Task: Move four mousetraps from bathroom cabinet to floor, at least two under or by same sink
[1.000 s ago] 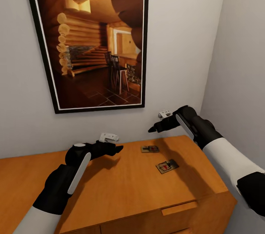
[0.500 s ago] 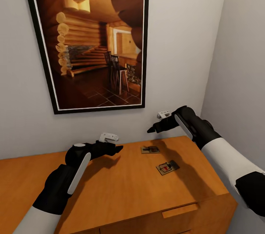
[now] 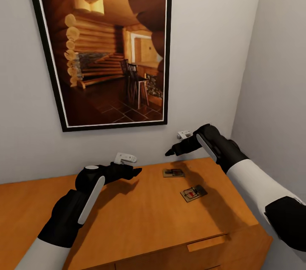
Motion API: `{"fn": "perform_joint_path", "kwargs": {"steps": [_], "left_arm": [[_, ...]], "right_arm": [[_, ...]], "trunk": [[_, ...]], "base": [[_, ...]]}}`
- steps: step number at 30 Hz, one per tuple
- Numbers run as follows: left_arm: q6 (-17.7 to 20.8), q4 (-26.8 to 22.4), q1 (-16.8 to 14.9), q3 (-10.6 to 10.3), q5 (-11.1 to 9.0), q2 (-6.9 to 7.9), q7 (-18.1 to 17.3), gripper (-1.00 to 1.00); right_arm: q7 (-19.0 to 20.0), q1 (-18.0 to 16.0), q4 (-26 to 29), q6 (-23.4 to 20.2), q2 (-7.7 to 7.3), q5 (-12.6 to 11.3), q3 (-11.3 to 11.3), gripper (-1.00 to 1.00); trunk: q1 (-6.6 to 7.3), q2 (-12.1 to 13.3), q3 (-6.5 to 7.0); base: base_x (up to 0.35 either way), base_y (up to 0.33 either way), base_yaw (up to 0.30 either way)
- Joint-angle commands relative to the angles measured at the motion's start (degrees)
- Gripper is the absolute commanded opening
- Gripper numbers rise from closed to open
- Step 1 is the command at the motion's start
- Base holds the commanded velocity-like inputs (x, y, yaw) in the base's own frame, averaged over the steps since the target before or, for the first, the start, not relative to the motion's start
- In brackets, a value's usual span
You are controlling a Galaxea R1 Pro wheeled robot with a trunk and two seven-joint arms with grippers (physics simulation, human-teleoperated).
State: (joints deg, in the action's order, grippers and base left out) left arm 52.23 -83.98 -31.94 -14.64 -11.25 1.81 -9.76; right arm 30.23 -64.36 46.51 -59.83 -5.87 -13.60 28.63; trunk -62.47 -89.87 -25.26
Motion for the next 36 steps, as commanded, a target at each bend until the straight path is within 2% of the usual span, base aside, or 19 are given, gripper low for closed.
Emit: {"fn": "perform_joint_path", "kwargs": {"steps": [1,2,6,9,36], "left_arm": [[0.2,0.0,-0.1,0.0,-0.1,0.03,0.0,1.0],[0.2,0.0,-0.1,0.0,-0.1,0.03,0.0,1.0],[0.2,0.0,-0.1,0.0,-0.1,0.03,-0.1,1.0],[0.3,0.0,-0.1,0.0,-0.1,0.03,-0.2,1.0],[0.3,0.0,-0.1,-0.1,-0.1,-0.05,-0.1,1.0]], "right_arm": [[0.0,-0.1,-0.6,-0.2,0.41,-0.1,0.2,1.0],[0.0,-0.4,-2.1,-0.2,1.26,0.0,0.2,1.0],[0.0,-2.1,-5.6,-0.2,2.81,0.1,0.1,1.0],[0.0,-3.2,-7.0,-0.2,3.28,0.1,0.1,1.0],[0.0,-3.9,-8.1,-0.2,3.13,0.0,0.0,1.0]], "trunk": [[0.0,0.0,-0.07],[0.0,0.0,-0.07],[0.0,0.0,-0.07],[0.0,0.0,-0.07],[0.0,0.0,-0.07]], "base": [[0.0,0.0,0.0],[0.0,0.0,0.0],[0.0,0.0,0.0],[0.0,0.0,0.0],[0.0,0.0,0.0]]}}
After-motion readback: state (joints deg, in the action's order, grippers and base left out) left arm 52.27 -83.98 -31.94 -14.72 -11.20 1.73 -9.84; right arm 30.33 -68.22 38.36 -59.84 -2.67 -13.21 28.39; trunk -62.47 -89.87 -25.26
